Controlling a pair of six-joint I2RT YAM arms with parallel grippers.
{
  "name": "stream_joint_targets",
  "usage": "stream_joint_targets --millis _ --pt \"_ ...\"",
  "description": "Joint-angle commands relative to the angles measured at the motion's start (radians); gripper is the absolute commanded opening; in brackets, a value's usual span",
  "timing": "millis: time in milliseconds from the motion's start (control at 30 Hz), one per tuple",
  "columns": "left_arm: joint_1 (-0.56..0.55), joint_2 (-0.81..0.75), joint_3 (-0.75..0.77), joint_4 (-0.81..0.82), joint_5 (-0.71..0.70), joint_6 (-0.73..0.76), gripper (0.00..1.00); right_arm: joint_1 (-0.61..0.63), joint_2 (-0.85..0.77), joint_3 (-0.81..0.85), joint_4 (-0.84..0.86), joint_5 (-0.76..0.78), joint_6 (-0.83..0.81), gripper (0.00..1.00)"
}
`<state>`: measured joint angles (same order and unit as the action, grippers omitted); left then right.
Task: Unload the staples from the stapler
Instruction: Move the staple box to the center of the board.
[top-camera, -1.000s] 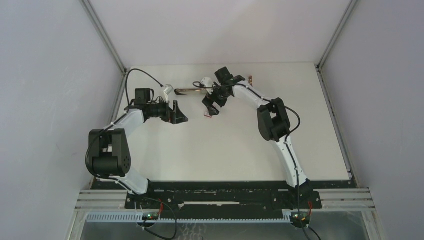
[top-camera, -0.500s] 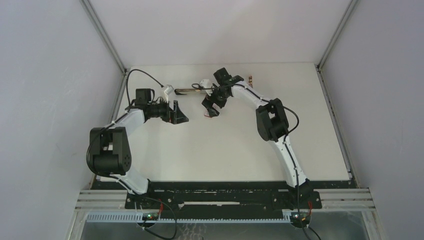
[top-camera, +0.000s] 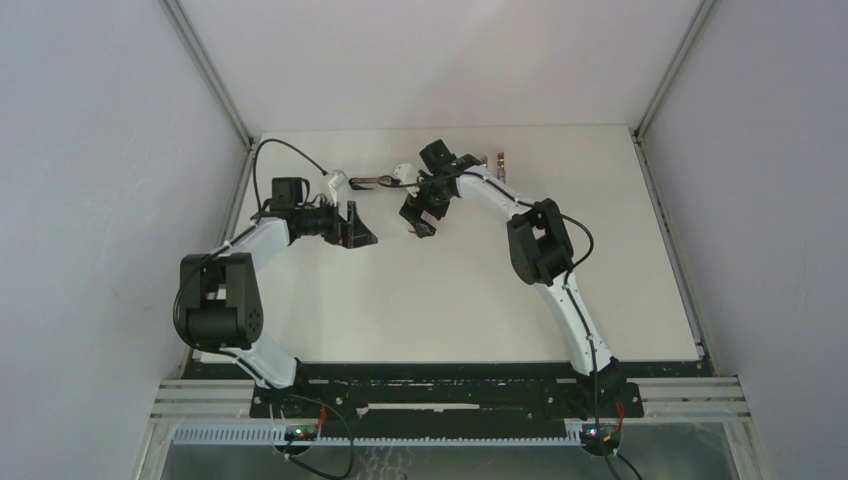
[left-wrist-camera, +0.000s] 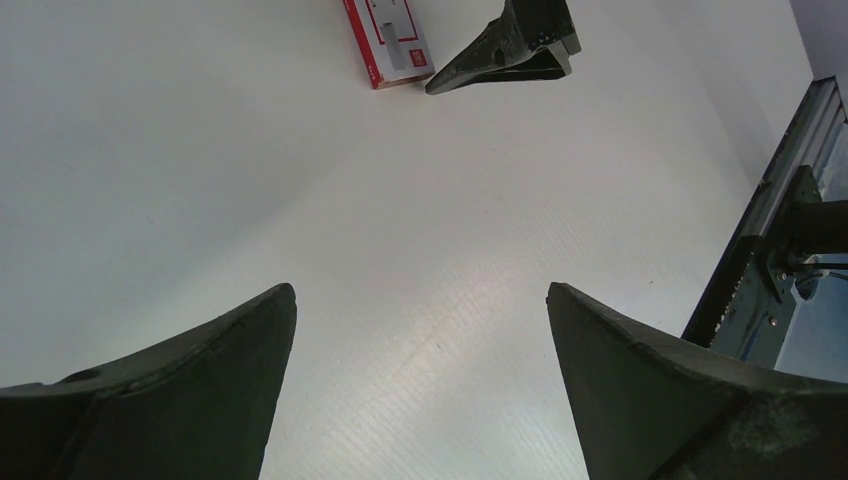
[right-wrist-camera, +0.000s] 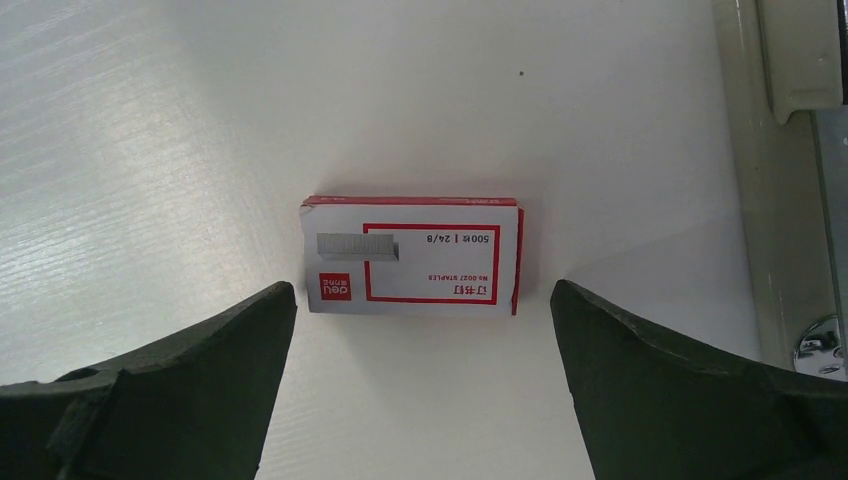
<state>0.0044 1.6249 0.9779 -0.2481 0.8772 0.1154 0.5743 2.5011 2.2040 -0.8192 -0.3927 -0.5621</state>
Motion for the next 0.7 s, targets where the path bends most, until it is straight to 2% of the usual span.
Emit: stream_joint_targets --millis 0,233,567,667 --pt "0.002 0.008 -0.007 0.029 0.04 -0.01 1.0 0.023 0.013 0.022 0.016 0.044 -0.026 0.99" --pt "0.002 0.017 0.001 0.023 0.043 -0.012 1.0 0.034 0.012 0.015 0.029 0.059 -0.038 0.92" --pt "0.003 0.022 0.003 0.021 0.045 -0.016 1.0 0.035 0.007 0.014 0.025 0.038 -0.051 0.73" --pt "0.002 0.021 0.002 0.021 0.044 -0.016 1.0 0.035 0.008 0.014 0.022 0.034 -0.051 0.7"
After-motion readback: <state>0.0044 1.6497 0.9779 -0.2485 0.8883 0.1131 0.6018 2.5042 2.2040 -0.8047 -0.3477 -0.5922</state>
